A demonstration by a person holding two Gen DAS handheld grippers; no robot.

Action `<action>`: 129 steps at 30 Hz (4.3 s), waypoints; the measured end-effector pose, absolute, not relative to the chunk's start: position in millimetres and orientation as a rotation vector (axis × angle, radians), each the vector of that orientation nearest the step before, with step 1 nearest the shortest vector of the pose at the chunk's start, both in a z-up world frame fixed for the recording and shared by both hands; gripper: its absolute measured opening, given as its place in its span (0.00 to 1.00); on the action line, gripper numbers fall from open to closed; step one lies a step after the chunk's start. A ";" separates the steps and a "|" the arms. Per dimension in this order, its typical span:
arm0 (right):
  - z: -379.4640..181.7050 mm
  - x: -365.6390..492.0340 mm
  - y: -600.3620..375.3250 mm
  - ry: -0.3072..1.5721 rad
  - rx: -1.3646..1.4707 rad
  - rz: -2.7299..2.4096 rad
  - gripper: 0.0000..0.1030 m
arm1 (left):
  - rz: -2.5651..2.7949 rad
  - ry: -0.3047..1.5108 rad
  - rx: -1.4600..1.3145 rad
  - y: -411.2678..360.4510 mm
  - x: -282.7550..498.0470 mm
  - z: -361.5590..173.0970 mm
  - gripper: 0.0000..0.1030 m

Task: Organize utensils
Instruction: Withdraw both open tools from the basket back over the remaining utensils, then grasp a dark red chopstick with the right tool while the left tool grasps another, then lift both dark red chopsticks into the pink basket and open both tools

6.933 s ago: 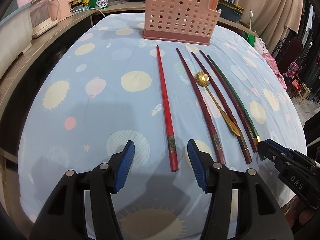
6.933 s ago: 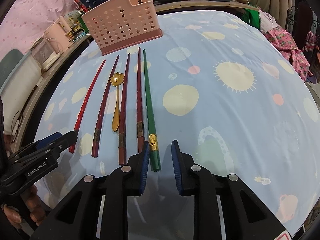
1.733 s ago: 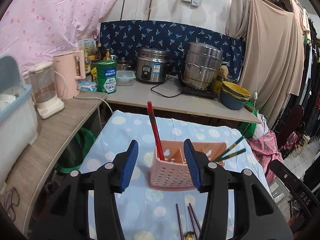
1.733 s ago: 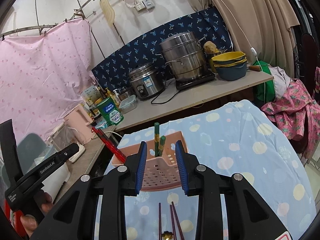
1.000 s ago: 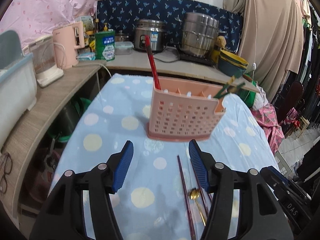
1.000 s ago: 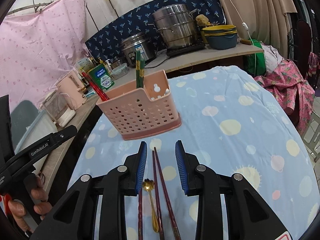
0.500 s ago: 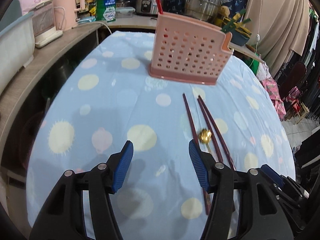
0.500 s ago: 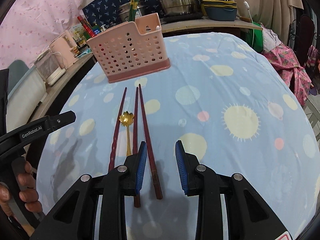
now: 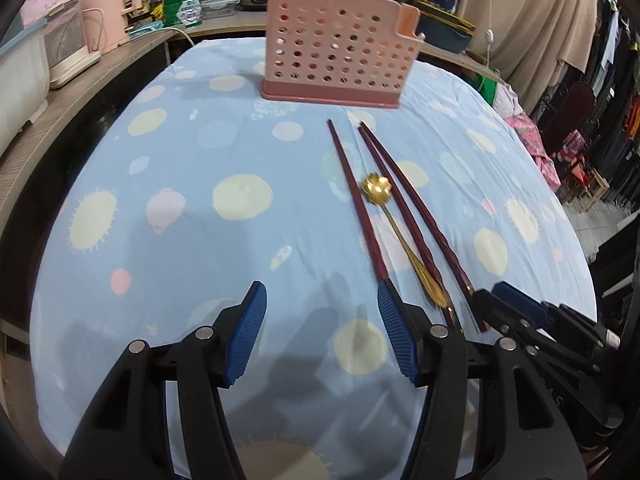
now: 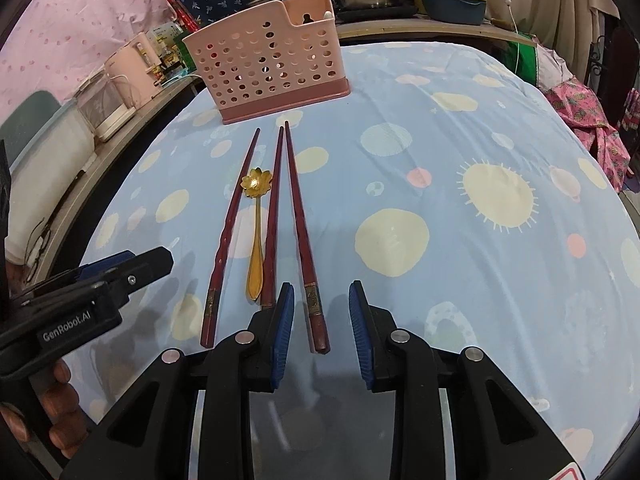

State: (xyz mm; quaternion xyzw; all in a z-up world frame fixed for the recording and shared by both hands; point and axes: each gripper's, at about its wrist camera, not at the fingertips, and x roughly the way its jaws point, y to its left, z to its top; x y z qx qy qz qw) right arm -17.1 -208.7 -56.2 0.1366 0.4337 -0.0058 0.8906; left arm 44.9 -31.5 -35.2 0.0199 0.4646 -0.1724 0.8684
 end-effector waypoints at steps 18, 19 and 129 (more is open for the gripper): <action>-67.0 -17.6 -208.9 0.917 0.269 -0.026 0.11 | -0.439 1.015 0.106 -57.5 33.0 -52.0 0.50; -67.2 -17.6 -209.2 0.916 0.269 -0.026 0.11 | -0.438 1.022 0.105 -57.3 33.6 -53.5 0.48; 187.7 186.2 -273.8 0.308 0.401 -0.004 0.07 | -0.275 0.409 -0.072 -33.9 247.8 220.8 0.07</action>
